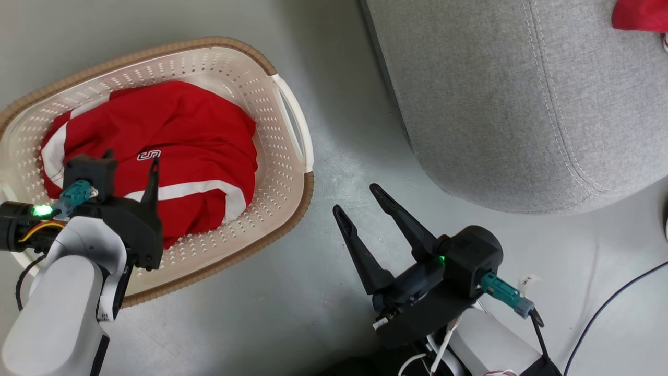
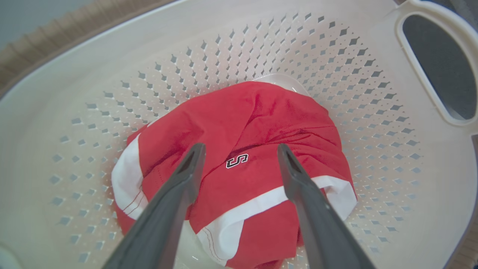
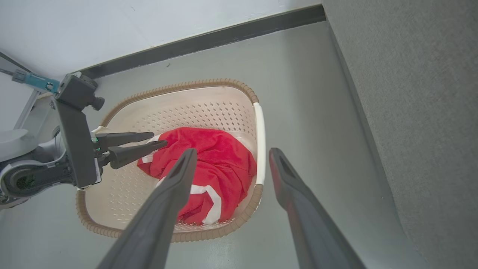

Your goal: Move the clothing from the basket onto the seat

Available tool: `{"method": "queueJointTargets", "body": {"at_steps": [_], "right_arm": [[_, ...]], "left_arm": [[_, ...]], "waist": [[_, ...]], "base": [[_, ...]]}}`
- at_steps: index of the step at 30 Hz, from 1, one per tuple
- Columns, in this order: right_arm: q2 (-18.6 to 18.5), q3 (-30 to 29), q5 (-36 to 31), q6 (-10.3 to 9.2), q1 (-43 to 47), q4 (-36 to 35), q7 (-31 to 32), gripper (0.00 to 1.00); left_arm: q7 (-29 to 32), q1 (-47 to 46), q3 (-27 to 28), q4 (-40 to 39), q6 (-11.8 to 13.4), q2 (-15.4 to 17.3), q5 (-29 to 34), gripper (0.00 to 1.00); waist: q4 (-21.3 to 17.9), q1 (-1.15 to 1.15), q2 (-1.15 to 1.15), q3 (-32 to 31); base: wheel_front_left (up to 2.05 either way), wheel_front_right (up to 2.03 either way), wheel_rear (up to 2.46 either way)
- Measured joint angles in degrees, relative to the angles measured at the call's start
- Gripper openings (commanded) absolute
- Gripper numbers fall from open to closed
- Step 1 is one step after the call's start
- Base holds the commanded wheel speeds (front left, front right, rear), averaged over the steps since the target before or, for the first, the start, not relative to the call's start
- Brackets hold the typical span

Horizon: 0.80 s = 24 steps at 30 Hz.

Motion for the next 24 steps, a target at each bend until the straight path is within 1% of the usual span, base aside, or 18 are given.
{"method": "queueJointTargets", "body": {"at_steps": [1,3,7,9,14,17,20,24], "right_arm": [[0.0,0.1,0.2,-0.08,0.0,0.0,0.0,1.00],[0.0,0.2,0.7,-0.71,0.0,0.3,0.0,1.00],[0.0,1.1,1.9,-1.01,0.0,0.4,0.0,1.00],[0.1,1.6,2.6,-1.47,-0.1,0.4,0.0,1.00],[0.1,3.1,3.7,-1.52,-0.9,0.4,0.0,1.00],[0.1,3.6,3.9,-2.02,-1.1,0.3,0.0,1.00],[0.1,4.8,4.6,-2.46,-1.1,-0.1,0.0,1.00],[0.2,5.5,5.6,-2.52,-1.2,-0.3,0.0,1.00]], "left_arm": [[0.1,-0.3,0.1,0.3,0.4,0.0,0.1,1.00],[1.5,-1.5,-0.2,1.8,2.4,-0.5,1.2,1.00],[3.5,-3.1,-1.4,3.0,3.6,-0.8,4.1,1.00],[4.5,-3.7,-2.2,3.4,3.7,-0.7,5.3,1.00],[7.3,-4.4,-3.7,4.9,4.2,-0.4,8.5,1.00],[8.9,-5.0,-4.2,6.0,4.6,-0.4,10.4,1.00],[9.9,-5.2,-3.9,6.5,4.9,-0.2,10.9,1.00],[11.2,-6.2,-3.2,6.6,5.1,-0.1,10.9,1.00]], "waist": [[-0.2,0.00,0.00,0.1],[-0.7,0.00,0.00,0.4],[-1.1,0.00,0.00,0.5],[-1.2,0.00,0.00,0.5],[-1.6,0.00,0.00,0.4],[-1.9,0.00,0.00,0.3],[-2.3,0.00,0.00,0.3],[-3.0,0.00,0.00,0.8]], "base": [[0.00,0.00,0.00],[0.00,0.00,0.00],[0.00,0.00,0.00],[0.00,0.00,0.00],[0.00,0.00,0.00],[0.00,0.00,0.00],[0.00,0.00,0.00],[0.00,0.00,0.00]]}}
